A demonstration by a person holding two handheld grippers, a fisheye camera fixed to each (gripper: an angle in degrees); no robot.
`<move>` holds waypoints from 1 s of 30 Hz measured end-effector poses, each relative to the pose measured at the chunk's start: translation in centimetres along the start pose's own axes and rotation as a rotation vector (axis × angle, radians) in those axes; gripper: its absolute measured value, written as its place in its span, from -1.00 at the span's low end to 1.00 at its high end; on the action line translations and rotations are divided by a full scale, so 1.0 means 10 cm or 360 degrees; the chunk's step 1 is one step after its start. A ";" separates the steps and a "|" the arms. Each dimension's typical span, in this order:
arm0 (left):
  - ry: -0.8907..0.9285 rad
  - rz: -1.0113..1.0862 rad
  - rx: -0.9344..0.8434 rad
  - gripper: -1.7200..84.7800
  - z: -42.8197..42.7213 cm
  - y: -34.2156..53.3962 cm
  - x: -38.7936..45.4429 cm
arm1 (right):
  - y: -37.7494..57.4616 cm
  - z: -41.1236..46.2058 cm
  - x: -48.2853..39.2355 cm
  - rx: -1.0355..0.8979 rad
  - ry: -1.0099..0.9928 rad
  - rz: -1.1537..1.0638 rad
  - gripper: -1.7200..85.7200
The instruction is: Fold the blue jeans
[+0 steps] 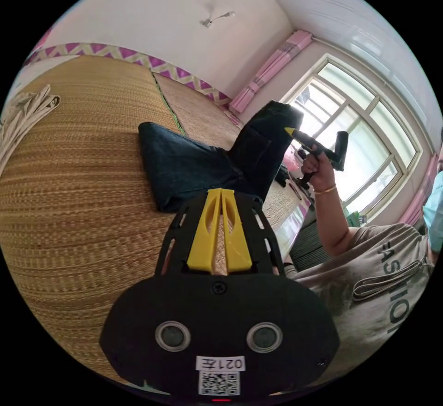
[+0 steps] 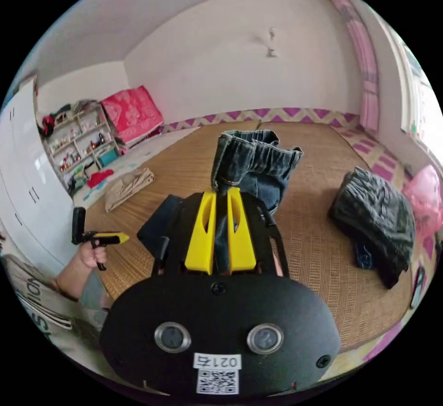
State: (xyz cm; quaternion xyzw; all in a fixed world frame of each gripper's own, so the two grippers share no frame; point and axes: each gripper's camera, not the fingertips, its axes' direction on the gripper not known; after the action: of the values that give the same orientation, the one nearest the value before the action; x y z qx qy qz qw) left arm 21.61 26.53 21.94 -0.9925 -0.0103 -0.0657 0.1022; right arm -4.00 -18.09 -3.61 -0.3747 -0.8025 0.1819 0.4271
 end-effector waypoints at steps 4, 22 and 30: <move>-0.0038 -0.0054 0.0027 -0.98 -0.10 0.08 -0.12 | 0.16 1.16 -1.79 -0.0289 0.0021 -0.0588 -0.88; -0.0190 -0.0151 0.0106 -0.98 -0.33 -0.06 -0.23 | 1.40 2.64 -3.88 -0.0199 0.0555 -0.1358 -0.86; -0.0121 -0.0045 0.0327 -0.98 -0.43 -0.48 -0.10 | 0.89 2.02 -2.47 -0.0439 -0.0278 -0.0686 -0.82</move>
State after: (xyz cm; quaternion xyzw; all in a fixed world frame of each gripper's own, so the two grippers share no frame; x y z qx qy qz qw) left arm 19.86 30.29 26.97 -0.9783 -0.0348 -0.0281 0.2021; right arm -7.88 -30.43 -34.05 -0.2328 -0.9148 0.0076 0.3301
